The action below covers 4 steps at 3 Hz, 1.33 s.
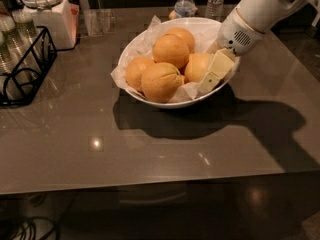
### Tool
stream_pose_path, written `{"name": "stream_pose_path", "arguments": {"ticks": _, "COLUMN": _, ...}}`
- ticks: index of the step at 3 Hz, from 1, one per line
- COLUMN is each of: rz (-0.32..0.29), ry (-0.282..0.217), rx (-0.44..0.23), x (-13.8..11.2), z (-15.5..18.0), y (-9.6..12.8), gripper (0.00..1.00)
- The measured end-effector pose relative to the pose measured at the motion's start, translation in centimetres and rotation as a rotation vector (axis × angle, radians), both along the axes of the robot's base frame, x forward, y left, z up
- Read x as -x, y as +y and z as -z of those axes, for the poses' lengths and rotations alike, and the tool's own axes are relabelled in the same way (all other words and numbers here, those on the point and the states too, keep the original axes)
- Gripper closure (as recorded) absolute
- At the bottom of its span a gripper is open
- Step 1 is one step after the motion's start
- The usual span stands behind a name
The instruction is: Pick orange from white bowl
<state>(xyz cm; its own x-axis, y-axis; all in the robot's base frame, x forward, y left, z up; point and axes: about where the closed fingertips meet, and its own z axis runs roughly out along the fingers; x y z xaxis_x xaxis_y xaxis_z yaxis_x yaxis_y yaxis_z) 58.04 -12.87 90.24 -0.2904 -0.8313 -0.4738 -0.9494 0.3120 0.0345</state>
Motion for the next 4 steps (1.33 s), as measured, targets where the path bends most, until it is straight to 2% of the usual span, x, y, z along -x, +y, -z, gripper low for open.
{"name": "stream_pose_path", "arguments": {"ticks": 1, "rz": 0.000, "ry": 0.000, "rx": 0.000, "x": 0.1, "z": -0.2, "y": 0.0, "gripper": 0.71}}
{"name": "stream_pose_path", "arguments": {"ticks": 2, "rz": 0.005, "ry": -0.025, "rx": -0.003, "x": 1.3, "z": -0.1, "y": 0.1, "gripper": 0.94}}
{"name": "stream_pose_path", "arguments": {"ticks": 3, "rz": 0.005, "ry": -0.025, "rx": -0.003, "x": 1.3, "z": -0.6, "y": 0.1, "gripper": 1.00}}
{"name": "stream_pose_path", "arguments": {"ticks": 4, "rz": 0.005, "ry": -0.033, "rx": -0.004, "x": 1.5, "z": -0.8, "y": 0.0, "gripper": 1.00}}
